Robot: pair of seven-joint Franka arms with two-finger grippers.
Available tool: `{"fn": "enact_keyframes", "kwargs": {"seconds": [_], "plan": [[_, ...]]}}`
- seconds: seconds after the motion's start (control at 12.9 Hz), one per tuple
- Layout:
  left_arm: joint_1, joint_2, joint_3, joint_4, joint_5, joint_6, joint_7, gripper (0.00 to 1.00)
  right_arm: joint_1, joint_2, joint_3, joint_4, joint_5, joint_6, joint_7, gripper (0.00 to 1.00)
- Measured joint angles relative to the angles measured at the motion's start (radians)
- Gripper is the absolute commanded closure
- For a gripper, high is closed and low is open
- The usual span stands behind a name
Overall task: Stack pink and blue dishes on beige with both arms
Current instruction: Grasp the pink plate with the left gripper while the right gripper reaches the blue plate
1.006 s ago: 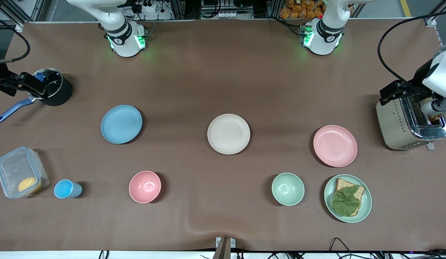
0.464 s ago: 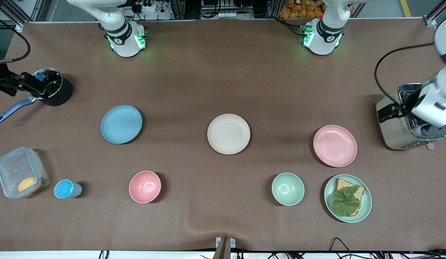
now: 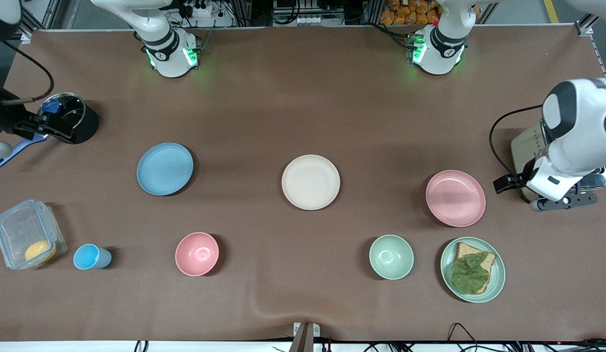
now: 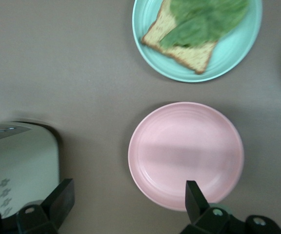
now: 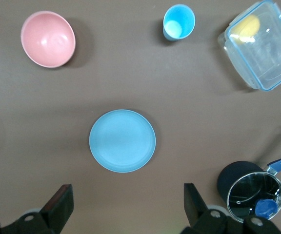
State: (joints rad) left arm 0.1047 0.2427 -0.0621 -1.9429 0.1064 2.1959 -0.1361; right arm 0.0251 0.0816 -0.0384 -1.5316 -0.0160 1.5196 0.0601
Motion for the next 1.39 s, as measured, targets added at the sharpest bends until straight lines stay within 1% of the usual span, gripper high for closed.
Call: {"fn": "enact_keyframes", "kwargs": {"seconds": [0.08,0.23,0.46,0.85,1.08,1.16,1.32,1.39], "plan": [[0.013,0.029,0.000,-0.020,0.000,0.028,0.000,0.00,-0.006,0.021,-0.004,-0.001,0.000,-0.002,-0.020,0.00],[0.030,0.090,0.000,-0.027,0.000,0.047,0.022,0.00,-0.027,0.053,-0.013,-0.012,0.000,-0.012,-0.089,0.00],[0.033,0.151,0.000,-0.026,0.000,0.050,0.039,0.00,-0.065,0.091,-0.015,-0.076,0.015,0.018,-0.136,0.00],[0.056,0.245,-0.001,-0.024,-0.030,0.069,0.039,0.00,-0.091,0.124,-0.017,-0.320,0.035,0.307,-0.247,0.00],[0.064,0.265,-0.001,-0.022,-0.031,0.078,0.039,0.10,-0.136,0.134,-0.019,-0.466,0.053,0.486,-0.347,0.00],[0.066,0.268,-0.001,-0.021,-0.032,0.080,0.039,0.16,-0.148,0.145,-0.020,-0.500,0.064,0.522,-0.376,0.00],[0.070,0.275,-0.001,-0.021,-0.034,0.083,0.039,0.37,-0.163,0.184,-0.021,-0.527,0.081,0.566,-0.421,0.00],[0.074,0.278,-0.001,-0.021,-0.038,0.084,0.039,0.50,-0.166,0.208,-0.021,-0.530,0.084,0.584,-0.430,0.00]]}}
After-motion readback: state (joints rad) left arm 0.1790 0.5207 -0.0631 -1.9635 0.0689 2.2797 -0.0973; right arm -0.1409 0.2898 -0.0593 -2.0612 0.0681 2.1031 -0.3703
